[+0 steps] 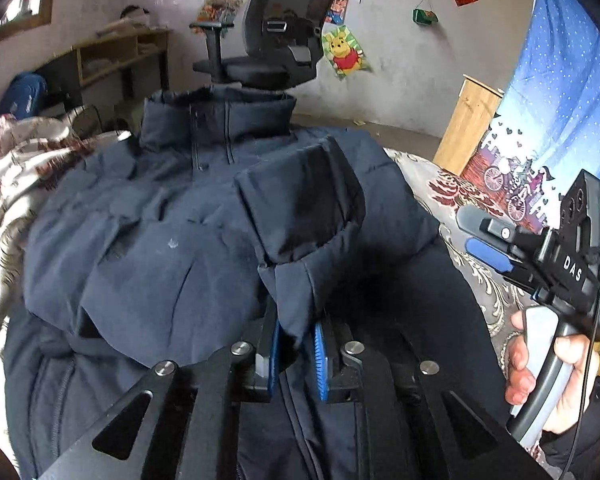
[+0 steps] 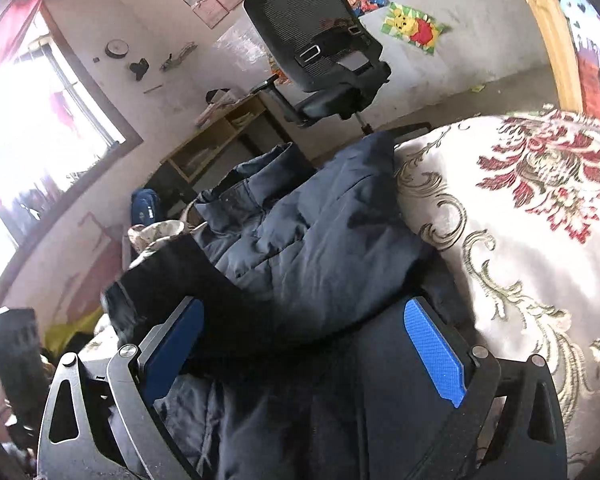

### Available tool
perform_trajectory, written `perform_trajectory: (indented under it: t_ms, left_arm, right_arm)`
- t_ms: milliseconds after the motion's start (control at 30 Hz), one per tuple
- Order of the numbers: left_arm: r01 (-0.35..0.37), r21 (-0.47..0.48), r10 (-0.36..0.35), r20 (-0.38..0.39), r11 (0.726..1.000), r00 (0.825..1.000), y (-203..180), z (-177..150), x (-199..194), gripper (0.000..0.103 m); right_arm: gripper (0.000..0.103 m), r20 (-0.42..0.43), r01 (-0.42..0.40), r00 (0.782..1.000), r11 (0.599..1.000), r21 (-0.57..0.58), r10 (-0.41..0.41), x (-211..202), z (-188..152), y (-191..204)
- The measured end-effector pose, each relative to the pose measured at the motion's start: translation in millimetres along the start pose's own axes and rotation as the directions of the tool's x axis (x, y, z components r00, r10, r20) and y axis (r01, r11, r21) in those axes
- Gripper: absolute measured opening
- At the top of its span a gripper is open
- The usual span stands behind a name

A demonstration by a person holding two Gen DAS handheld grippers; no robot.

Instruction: Fold large clothes

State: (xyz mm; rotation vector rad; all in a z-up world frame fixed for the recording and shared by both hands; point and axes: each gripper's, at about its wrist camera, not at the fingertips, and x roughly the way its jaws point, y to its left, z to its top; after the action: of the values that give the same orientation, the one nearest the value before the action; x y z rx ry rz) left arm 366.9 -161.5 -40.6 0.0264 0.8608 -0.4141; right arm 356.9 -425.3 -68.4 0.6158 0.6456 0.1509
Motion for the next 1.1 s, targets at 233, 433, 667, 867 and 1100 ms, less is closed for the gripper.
perform_trajectory:
  t_ms: [233,433,667,867,1100]
  left_arm:
    - [0.053,-0.010,-0.053,0.018,0.999,0.998,1,-9,0,0.079]
    - [0.032,-0.038,-0.031,0.031,0.999,0.999,14,-12,-13,0.083]
    - [-0.168,-0.207,0.192,0.102,0.964,0.976,66,-10,-39,0.083]
    - [-0.285,-0.302,0.335,0.128,0.910,0.933,107,-10,-60,0.083]
    - [-0.383,-0.377,0.442,0.081,0.843,0.893,145,-9,-62,0.083]
  right_arm:
    - [0.099,-0.038,-0.155,0.986,0.971,0.184,0.165,26,-8,-20]
    - [0.099,-0.118,-0.135,0.979,0.961,0.243,0.168,49,-31,-27]
    - [0.040,-0.253,0.019,0.968,0.998,0.062,-0.002,73,-55,3]
    - [0.004,-0.116,0.035,0.993,0.999,0.034,-0.030,53,-39,16]
    - [0.004,0.087,0.166,0.983,0.983,-0.080,-0.159,34,15,43]
